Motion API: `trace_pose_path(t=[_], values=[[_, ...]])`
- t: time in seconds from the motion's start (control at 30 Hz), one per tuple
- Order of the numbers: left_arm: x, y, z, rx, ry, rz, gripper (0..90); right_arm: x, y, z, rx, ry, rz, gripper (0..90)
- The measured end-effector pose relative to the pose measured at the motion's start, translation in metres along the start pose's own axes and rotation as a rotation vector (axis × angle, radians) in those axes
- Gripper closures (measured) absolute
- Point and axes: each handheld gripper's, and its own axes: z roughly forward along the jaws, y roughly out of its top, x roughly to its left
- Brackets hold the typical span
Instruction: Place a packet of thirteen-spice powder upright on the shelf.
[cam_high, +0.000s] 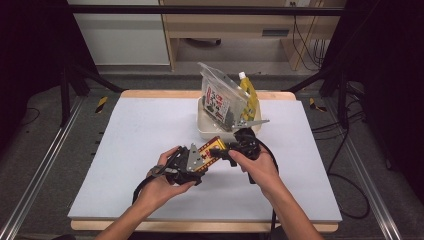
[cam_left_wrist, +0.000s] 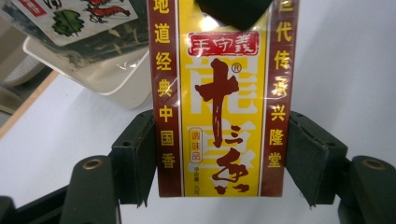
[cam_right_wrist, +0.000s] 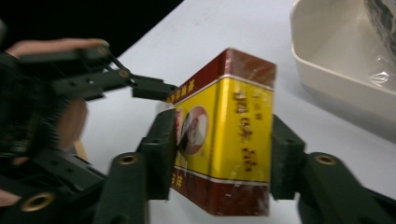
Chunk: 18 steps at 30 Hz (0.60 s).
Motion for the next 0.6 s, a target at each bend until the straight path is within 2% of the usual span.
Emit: trace_pose_path(t=[0.07,0.13,0.23,0.3,0.4,0.47,0.6], values=[[-0.001,-0.001,0.003,-0.009,-0.002,-0.01,31.9,0.002,0.002,-0.004,-0.009,0.022,0.013,64.8],[-0.002,-0.001,0.005,-0.016,-0.005,-0.017,31.7,0.006,0.003,-0.006,-0.012,0.01,0.017,66.6],[-0.001,-0.001,0.006,-0.02,-0.017,-0.042,26.8,0.014,0.005,-0.008,-0.008,-0.046,-0.005,67.9],[0.001,-0.003,0.005,-0.02,-0.027,-0.07,22.8,0.017,0.007,-0.012,-0.002,-0.114,-0.019,67.9],[0.005,-0.011,0.003,-0.015,-0.041,-0.107,18.3,0.016,0.008,-0.019,-0.007,-0.189,-0.036,67.9],[0.009,-0.017,-0.001,-0.01,-0.03,-0.115,16.5,0.014,0.008,-0.025,-0.006,-0.227,-0.047,67.9],[0.017,-0.033,-0.005,-0.018,-0.018,-0.176,13.2,0.007,0.005,-0.038,0.011,-0.298,-0.048,67.9]])
